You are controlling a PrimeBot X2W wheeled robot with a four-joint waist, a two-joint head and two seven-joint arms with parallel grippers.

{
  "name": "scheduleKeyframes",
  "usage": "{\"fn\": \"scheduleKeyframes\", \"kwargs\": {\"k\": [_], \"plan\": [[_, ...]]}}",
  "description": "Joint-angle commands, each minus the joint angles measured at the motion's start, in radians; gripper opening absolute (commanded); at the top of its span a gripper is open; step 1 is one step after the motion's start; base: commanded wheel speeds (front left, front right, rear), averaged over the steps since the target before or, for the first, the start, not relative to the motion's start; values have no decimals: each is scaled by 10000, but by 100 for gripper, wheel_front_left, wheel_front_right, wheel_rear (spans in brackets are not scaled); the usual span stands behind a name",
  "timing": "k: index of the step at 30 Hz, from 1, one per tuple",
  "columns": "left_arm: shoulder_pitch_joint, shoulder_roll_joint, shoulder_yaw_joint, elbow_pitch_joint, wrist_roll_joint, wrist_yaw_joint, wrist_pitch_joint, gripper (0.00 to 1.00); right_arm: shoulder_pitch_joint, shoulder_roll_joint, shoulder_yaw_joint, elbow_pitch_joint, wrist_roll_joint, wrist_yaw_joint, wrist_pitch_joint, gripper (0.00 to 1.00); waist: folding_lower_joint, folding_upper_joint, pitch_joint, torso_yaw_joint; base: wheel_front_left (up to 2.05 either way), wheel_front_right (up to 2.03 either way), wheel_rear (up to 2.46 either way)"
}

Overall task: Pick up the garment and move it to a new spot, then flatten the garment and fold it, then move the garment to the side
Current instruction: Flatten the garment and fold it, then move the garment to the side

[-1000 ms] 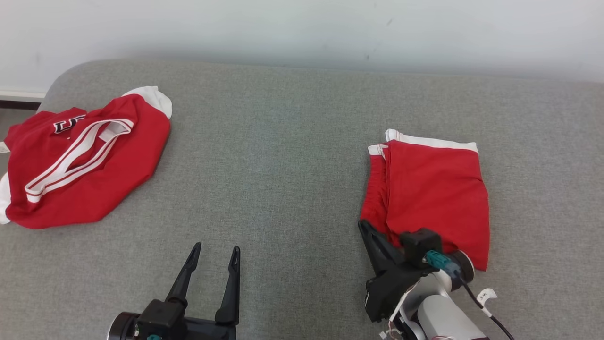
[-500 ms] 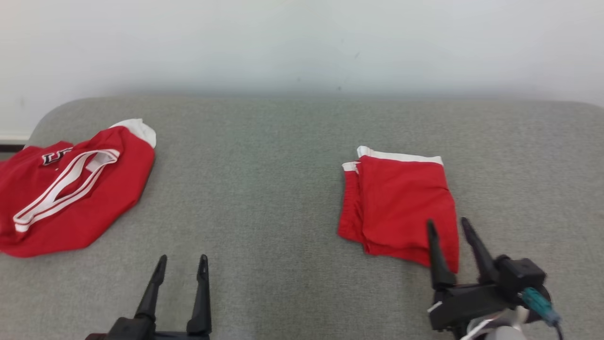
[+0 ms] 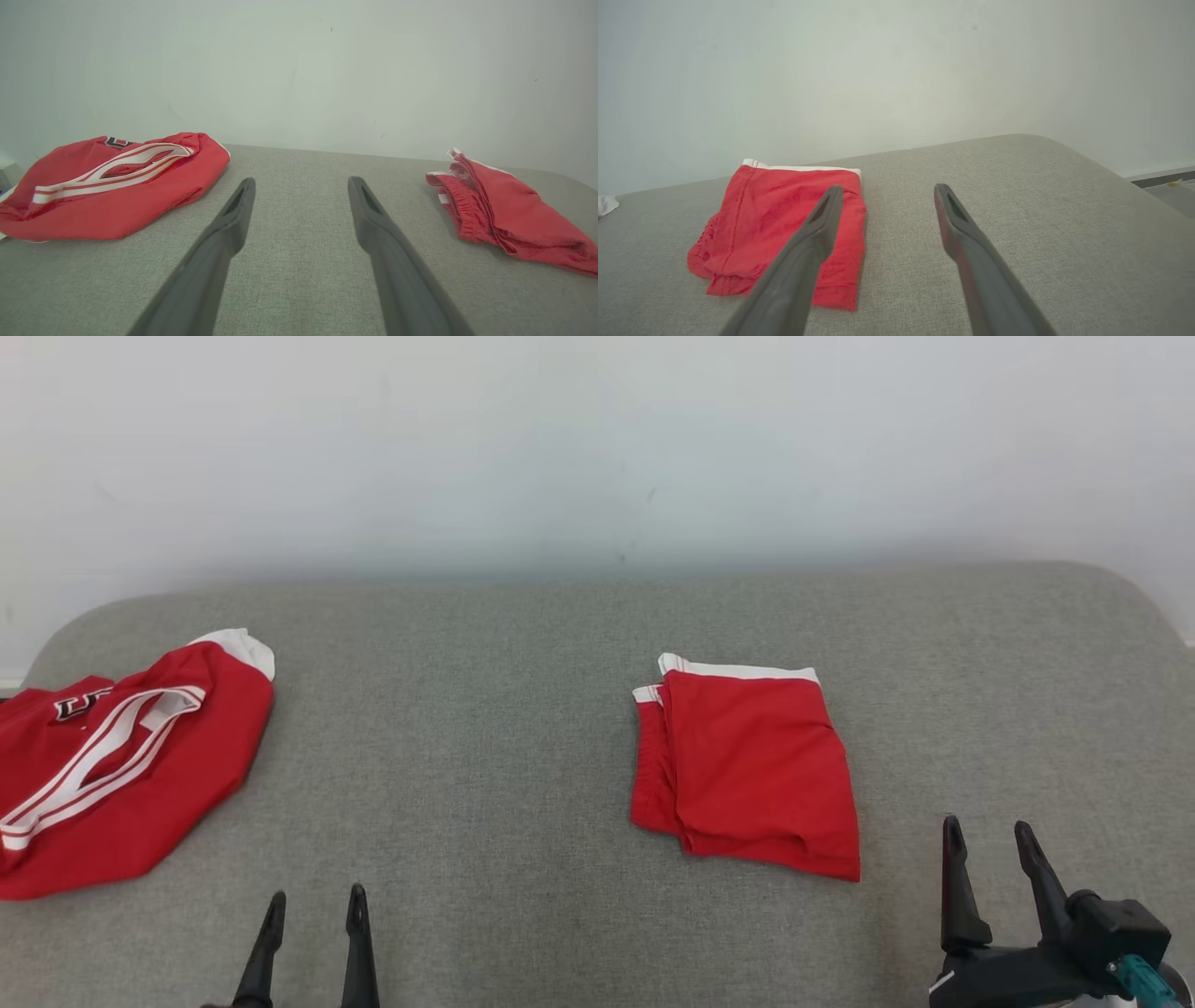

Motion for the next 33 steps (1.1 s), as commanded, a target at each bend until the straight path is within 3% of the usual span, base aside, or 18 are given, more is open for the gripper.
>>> {"fn": "scheduleKeyframes", "kwargs": {"k": [1,33], "plan": [[185,-11,46,168,23,-11,-33,100,160,22,-8,40,-5,-23,47,100,1,0,-121,-106,0,0,0],[214,-11,365,708,162,-227,-33,100,299,21,445,320,391,-23,367,100,1,0,-180,-401,0,0,0]]}}
